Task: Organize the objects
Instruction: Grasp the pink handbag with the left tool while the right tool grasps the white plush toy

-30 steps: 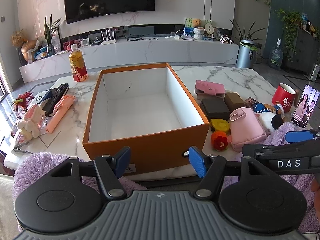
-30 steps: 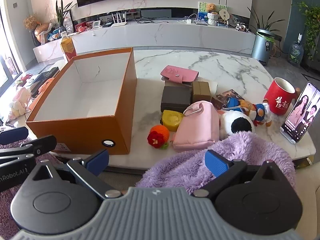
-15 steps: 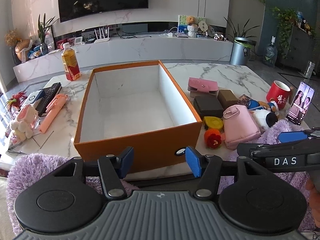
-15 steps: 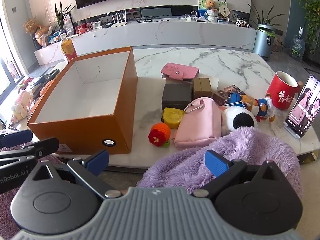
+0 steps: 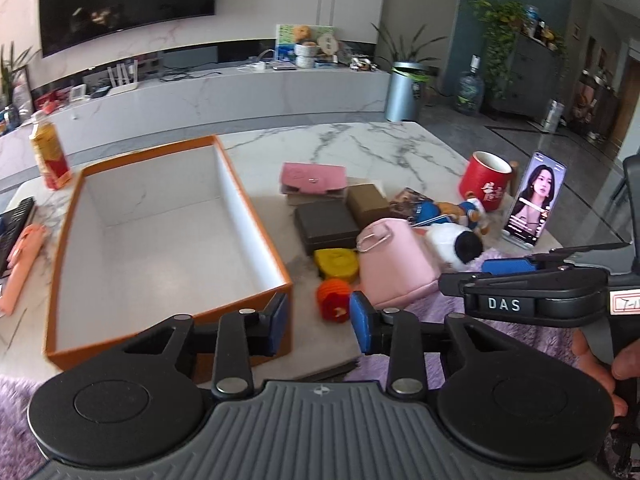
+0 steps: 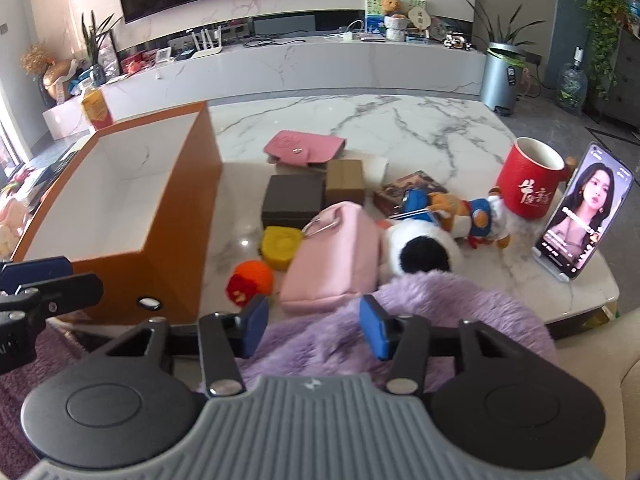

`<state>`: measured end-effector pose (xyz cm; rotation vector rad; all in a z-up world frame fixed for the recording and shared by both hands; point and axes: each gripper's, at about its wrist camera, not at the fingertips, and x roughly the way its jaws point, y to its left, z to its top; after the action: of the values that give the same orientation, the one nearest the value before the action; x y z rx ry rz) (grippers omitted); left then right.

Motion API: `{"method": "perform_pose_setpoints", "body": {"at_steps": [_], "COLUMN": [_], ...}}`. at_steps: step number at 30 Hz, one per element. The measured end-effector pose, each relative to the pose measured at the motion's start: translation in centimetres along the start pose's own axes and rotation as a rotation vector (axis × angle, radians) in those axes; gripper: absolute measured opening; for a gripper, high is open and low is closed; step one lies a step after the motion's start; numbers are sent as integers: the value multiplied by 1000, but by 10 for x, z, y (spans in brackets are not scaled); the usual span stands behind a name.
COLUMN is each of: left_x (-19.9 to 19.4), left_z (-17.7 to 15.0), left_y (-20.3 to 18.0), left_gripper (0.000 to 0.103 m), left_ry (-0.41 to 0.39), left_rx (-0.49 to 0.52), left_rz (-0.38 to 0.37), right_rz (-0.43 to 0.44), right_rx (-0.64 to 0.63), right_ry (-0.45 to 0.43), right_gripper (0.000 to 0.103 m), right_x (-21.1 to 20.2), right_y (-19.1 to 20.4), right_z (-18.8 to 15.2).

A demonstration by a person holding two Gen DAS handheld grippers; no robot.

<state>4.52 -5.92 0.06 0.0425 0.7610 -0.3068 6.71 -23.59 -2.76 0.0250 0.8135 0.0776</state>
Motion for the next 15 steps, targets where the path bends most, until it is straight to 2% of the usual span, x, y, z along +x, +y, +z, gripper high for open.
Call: {"method": "perform_pose_setpoints", "body": {"at_steps": [5, 13, 15], "left_x": [29, 80, 94], "left_z": [16, 39, 43], "left_y": [-22, -52, -58], "left_gripper": [34, 34, 35], "left_ry": [41, 118, 144], "left_rx": [45, 73, 78], "left_rz": [-71, -128, -139], "right_rz": [-35, -92, -91], "right_rx": [-15, 19, 35], "right_ry": [-10, 3, 19], "right_gripper": [47, 48, 52], "right_x": [10, 35, 44], "right_y": [-21, -64, -75], "right_z": [11, 35, 40]}}
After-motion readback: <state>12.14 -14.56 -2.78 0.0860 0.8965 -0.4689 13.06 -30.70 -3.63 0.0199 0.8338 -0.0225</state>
